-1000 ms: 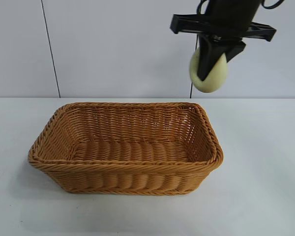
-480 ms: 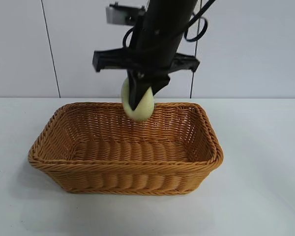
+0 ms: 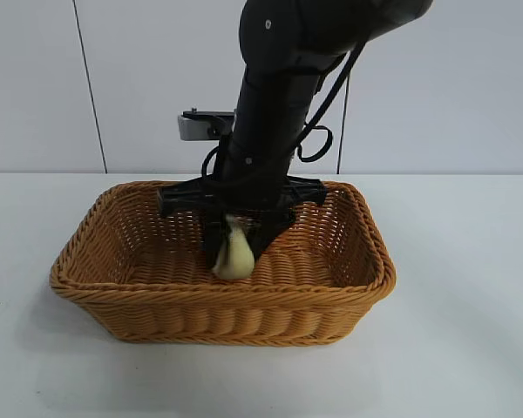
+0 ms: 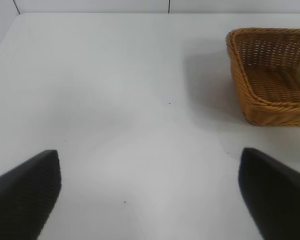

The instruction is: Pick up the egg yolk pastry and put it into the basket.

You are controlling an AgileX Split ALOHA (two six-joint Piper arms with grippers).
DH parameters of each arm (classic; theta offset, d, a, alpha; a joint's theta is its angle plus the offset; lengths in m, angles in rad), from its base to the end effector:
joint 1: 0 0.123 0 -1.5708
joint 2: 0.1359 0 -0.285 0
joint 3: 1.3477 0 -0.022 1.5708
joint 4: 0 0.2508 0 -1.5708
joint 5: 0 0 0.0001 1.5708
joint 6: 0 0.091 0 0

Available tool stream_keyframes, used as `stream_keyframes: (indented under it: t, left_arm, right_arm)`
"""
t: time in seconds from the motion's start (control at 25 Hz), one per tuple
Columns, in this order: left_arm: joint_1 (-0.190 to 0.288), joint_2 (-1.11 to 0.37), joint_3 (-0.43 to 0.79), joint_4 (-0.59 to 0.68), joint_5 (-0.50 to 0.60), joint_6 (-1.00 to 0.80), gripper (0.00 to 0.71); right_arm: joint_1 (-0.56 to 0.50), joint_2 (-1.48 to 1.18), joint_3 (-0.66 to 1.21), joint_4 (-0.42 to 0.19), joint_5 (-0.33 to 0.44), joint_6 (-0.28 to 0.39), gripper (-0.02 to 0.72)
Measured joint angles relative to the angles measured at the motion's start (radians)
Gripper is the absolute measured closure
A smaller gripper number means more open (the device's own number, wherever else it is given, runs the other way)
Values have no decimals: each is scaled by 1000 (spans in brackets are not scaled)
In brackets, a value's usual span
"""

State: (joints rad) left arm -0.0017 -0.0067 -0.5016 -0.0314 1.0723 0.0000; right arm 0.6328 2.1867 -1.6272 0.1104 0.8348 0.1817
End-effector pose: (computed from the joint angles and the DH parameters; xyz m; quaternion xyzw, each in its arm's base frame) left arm -0.0066 -0.0025 0.2768 0.0015 0.8540 -0.0161 0.5200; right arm 0.3599 0.2732 0.1492 -0.1908 0.9717 0.0937 0.1025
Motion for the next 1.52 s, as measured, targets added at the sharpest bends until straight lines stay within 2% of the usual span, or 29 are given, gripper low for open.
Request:
stream_keyframes:
  t: [0.08, 0.24, 0.36, 0.56, 0.72, 0.96, 1.2, 1.52]
  left_arm:
    - [0, 0, 0, 0, 0, 0, 18]
    - [0, 0, 0, 0, 0, 0, 18]
    - [0, 0, 0, 1, 0, 0, 18]
    - [0, 0, 0, 2, 0, 0, 18]
    - [0, 0, 0, 2, 0, 0, 18]
    - [0, 0, 0, 2, 0, 0, 18]
    - [0, 0, 0, 2, 0, 0, 18]
    - [0, 0, 0, 2, 0, 0, 18]
  right_arm:
    - [0, -2, -53, -4, 78, -20, 50]
    - [0, -11, -207, -67, 287, -32, 23]
    - [-8, -14, -313, -103, 363, -34, 17]
    - [-52, -34, -385, -130, 373, -34, 18]
    - [-138, -34, -386, -158, 383, -34, 18]
    - [-374, -34, -386, -197, 383, -34, 18]
    - [-567, -34, -386, -186, 383, -35, 18]
    - [-591, -49, -358, -158, 382, -61, 18]
